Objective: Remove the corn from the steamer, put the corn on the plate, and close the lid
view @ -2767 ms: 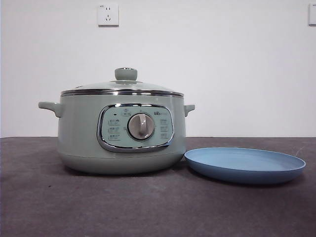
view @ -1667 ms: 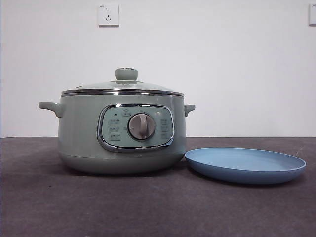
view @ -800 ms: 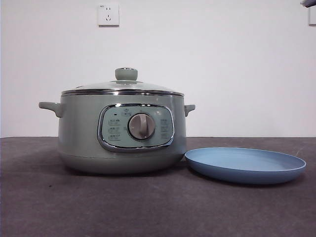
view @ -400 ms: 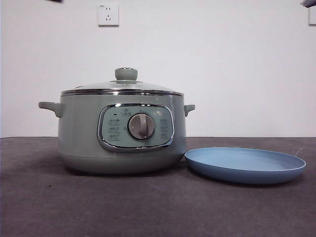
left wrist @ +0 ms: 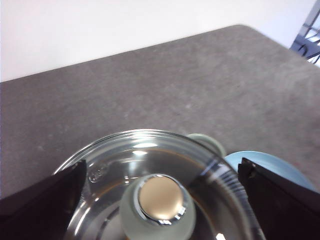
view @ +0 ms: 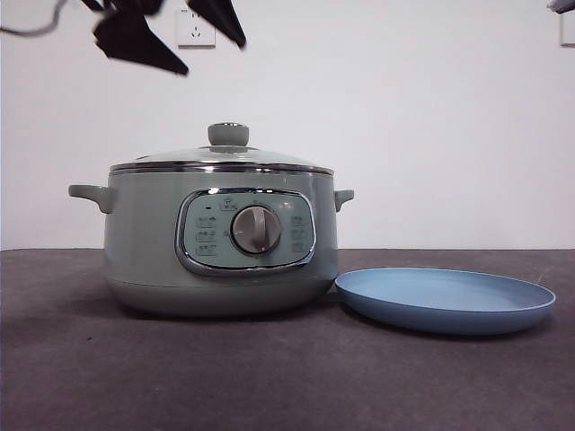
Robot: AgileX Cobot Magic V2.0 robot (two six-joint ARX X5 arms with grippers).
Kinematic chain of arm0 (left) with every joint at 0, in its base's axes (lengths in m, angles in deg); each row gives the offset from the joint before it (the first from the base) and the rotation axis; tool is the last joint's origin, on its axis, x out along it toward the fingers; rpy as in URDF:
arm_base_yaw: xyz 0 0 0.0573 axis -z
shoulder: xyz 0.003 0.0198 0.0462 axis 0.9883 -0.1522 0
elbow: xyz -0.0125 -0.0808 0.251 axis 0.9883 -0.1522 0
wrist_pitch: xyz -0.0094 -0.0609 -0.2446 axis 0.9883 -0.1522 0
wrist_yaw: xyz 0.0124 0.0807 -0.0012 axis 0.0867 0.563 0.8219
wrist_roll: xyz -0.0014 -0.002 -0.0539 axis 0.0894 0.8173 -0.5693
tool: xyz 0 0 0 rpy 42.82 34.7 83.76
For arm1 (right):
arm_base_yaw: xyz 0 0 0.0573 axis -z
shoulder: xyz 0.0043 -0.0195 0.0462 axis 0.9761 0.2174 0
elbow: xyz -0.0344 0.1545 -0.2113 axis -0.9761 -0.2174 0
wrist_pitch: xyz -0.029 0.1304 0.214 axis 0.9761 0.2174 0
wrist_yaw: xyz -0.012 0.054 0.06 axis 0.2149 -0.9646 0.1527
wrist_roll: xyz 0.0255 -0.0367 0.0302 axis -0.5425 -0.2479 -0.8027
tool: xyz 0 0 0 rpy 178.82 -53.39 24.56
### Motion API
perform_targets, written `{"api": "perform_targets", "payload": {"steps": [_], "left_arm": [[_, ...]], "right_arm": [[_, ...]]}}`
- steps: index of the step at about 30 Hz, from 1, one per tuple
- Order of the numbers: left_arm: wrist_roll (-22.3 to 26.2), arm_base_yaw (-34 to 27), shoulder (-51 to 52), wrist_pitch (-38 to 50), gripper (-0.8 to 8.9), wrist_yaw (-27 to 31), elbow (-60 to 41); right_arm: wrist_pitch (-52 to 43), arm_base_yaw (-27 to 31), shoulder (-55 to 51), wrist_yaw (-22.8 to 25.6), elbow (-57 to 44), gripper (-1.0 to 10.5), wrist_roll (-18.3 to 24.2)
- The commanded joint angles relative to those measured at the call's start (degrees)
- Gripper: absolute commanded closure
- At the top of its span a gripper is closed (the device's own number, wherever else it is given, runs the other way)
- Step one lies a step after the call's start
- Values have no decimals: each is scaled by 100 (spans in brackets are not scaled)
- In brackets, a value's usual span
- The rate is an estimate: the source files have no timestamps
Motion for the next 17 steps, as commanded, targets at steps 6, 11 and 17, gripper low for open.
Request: {"api": "perform_targets", "payload": {"steps": [6, 11, 17], "left_arm": [[79, 140, -743, 269, 264, 153, 9], [79, 238, -1014, 256, 283, 306, 9], [46, 382, -1154, 138, 284, 669, 9]], "right_arm": [[-24, -11, -2, -2, 20, 312, -87], [-22, -11, -2, 0, 20, 312, -142], [-22, -11, -2, 0, 20, 312, -142]]}}
